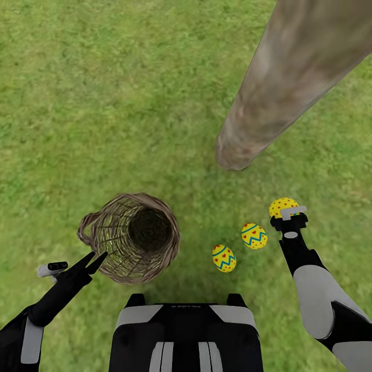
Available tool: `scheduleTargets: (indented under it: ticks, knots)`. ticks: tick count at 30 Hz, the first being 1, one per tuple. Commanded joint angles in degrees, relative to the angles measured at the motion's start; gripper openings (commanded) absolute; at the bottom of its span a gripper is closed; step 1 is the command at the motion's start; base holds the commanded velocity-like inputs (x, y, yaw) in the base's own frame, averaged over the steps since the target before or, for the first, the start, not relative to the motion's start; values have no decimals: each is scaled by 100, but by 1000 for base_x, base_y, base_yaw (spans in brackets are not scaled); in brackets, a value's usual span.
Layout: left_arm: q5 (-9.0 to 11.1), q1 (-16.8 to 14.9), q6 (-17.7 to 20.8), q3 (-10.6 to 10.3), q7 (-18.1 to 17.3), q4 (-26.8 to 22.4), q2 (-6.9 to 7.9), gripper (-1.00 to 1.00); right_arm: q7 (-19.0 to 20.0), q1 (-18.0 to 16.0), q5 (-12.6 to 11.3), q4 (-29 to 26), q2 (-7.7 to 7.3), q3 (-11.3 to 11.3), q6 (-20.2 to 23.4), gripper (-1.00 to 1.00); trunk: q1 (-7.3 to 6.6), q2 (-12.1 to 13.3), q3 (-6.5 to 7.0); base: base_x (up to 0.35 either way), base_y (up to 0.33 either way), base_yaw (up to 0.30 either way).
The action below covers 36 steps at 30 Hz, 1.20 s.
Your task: Take the three Easter eggs out of the wicker basket on the lawn in the garden, then place them on the lawn next to a single tree (choose any tree) so that all three eggs are next to the same tree and none are left in the basket.
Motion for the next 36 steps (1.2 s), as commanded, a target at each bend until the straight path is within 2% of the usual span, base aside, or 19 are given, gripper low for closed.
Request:
scheduleTargets:
  ticks: [1,7,11,14,20,25,36]
  knots:
    - [-10,-3,60,10,-22,-2,-5,100,-21,-4,66,9,5,-20,-5,-100,0,-2,-2,0,0,0]
    - [-10,4,60,10,-22,-2,-4,100,-162,-4,91,412,-20,-11,12,-100,0,-2,-2,0,0,0]
    - [-10,6,60,10,-22,-1,-40,100,-342,-4,96,477,-24,-10,13,-100,0,-2,-2,0,0,0]
    - [-10,6,53,10,-22,-10,-117,100,-353,-4,96,523,-31,-12,5,-100,0,-2,-2,0,0,0]
    - [-10,6,50,10,-22,-3,-128,100,-351,-4,96,530,-36,-19,4,-100,0,-2,-2,0,0,0]
    - [-10,6,43,10,-22,-3,-128,100,-346,-4,87,529,-49,-19,4,-100,44,-82,-37,0,0,0]
    - [-10,6,52,10,-22,-10,-128,100,-333,-4,72,493,-55,-19,10,-100,286,-523,-235,0,0,0]
